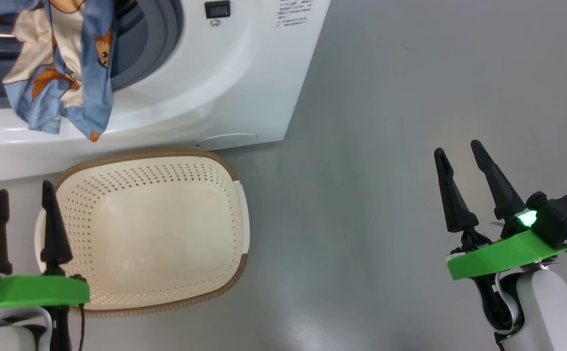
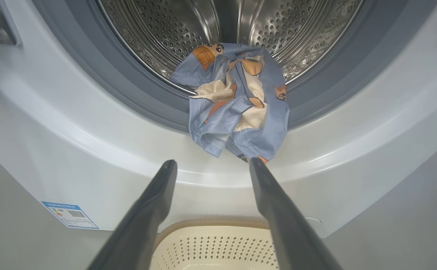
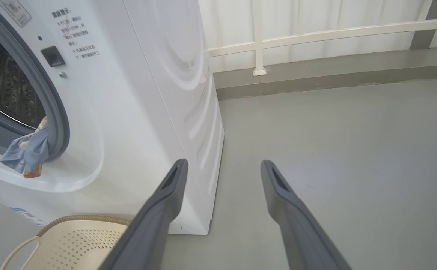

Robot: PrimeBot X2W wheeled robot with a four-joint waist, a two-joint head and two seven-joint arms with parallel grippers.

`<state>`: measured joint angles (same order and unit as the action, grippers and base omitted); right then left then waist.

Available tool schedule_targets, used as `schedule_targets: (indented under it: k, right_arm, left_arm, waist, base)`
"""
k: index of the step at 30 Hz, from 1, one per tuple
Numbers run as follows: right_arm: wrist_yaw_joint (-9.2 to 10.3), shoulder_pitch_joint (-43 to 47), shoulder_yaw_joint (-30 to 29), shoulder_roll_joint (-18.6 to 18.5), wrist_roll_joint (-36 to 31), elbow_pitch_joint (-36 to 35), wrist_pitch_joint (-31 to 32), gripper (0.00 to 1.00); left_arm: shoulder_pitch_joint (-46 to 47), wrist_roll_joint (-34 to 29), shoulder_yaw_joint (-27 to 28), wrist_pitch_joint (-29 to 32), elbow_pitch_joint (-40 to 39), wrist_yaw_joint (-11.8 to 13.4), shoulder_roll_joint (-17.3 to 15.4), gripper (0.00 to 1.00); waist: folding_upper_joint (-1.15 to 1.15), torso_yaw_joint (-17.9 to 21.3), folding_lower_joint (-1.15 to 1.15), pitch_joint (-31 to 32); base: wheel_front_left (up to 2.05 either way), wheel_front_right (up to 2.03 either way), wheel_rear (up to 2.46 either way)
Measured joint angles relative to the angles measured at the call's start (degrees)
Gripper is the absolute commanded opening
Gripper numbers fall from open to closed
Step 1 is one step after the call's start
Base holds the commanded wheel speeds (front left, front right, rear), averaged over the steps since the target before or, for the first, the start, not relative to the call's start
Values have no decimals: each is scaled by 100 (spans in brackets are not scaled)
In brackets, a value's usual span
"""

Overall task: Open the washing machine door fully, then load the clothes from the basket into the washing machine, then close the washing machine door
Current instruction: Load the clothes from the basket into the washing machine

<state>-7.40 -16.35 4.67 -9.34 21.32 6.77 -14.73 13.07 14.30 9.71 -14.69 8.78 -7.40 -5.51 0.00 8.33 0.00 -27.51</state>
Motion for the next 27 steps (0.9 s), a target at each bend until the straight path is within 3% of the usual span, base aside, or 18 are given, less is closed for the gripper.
schedule_targets:
  k: [17, 27]
  right_arm:
    - [0, -1, -7, 19, -1, -7, 1, 100]
    - [0, -4, -14, 63, -1, -25, 1, 100]
  left_arm:
    - [-19, -3, 2, 0, -55, 0, 55, 100]
    - [285, 147, -118, 0, 390, 0, -33, 100]
  waist:
    - [0, 22, 0, -32]
    - [0, 49, 0, -154]
  base:
    - [0, 0, 0]
    - [0, 0, 0]
